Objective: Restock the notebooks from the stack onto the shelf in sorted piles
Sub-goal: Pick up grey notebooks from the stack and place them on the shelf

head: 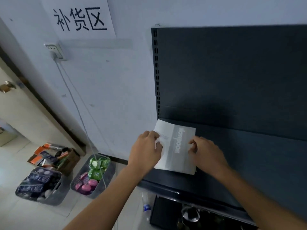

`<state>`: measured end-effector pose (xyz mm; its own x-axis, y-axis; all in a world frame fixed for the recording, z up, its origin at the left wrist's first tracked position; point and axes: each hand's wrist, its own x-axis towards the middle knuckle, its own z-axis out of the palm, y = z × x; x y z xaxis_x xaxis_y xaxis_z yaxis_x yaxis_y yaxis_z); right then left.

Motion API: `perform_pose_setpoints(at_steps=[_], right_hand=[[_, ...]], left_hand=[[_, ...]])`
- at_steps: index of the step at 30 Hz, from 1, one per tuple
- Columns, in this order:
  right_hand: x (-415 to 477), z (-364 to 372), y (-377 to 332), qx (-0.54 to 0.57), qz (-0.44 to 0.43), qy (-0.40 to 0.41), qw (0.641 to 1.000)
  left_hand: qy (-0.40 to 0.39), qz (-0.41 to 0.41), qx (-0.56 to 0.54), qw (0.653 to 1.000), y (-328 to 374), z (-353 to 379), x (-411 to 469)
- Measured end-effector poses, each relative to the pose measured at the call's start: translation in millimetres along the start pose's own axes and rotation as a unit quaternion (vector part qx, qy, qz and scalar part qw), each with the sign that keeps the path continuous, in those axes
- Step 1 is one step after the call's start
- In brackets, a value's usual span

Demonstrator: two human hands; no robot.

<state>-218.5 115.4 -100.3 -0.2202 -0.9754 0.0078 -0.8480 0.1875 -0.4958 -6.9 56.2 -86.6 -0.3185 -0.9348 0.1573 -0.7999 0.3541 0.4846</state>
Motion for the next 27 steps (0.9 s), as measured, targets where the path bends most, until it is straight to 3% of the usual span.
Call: perform_pose_setpoints(at_steps=[8, 13, 21, 27], right_hand=[[11, 20, 11, 0.021, 0.141, 0.019, 0.99], [15, 41, 2, 0.018, 0.178, 0.002, 0.984], [9, 51, -9, -0.123, 0.085, 0.03, 0.988], [10, 63, -13, -0.245, 0.024, 0.033, 0.969]], left_hand=[[-0.072, -0.07, 0.057, 0.993, -15, 20, 45], [-0.109, -0.078, 0.056, 0.989, -23, 28, 56], [-0.137, -0.093, 0.05, 0.985, -29, 25, 62], [-0.152, -0.126, 0.054, 0.979, -34, 18, 61]])
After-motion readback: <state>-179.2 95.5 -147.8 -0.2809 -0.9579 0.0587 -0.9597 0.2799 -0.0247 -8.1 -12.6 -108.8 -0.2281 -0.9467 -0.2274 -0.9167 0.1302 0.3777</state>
